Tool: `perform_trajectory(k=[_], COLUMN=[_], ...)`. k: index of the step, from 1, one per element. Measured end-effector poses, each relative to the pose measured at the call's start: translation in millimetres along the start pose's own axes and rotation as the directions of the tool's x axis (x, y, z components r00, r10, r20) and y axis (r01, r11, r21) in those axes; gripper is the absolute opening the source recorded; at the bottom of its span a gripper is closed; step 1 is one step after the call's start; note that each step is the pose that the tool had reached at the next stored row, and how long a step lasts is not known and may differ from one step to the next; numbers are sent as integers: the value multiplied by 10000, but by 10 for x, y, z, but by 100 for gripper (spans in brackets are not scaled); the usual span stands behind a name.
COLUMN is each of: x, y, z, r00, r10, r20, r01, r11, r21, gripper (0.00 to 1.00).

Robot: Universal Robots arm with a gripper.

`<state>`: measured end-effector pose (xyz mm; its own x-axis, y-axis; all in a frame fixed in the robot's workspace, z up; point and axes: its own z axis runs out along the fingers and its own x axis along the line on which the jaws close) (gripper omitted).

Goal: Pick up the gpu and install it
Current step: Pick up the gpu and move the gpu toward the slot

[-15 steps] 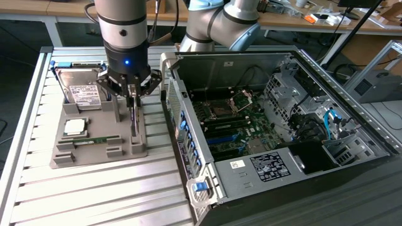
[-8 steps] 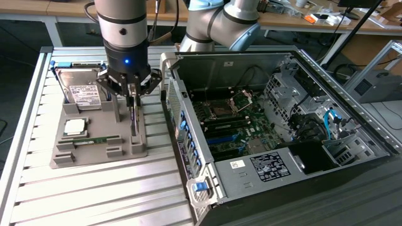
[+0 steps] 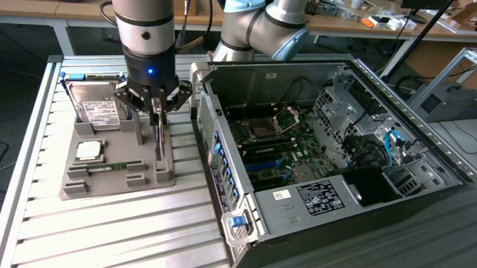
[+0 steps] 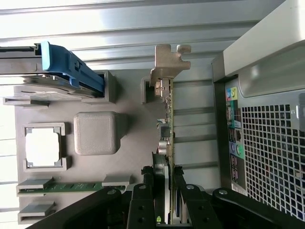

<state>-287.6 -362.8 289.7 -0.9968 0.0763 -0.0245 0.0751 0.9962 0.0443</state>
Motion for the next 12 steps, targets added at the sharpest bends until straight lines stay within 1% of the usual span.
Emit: perform_trajectory(k=[12], x=[-1], y=[2], z=[-42], r00=[10000], r10=[0], r20=[1], r01=[0], r11=[10000], r21=[-1], gripper=[27])
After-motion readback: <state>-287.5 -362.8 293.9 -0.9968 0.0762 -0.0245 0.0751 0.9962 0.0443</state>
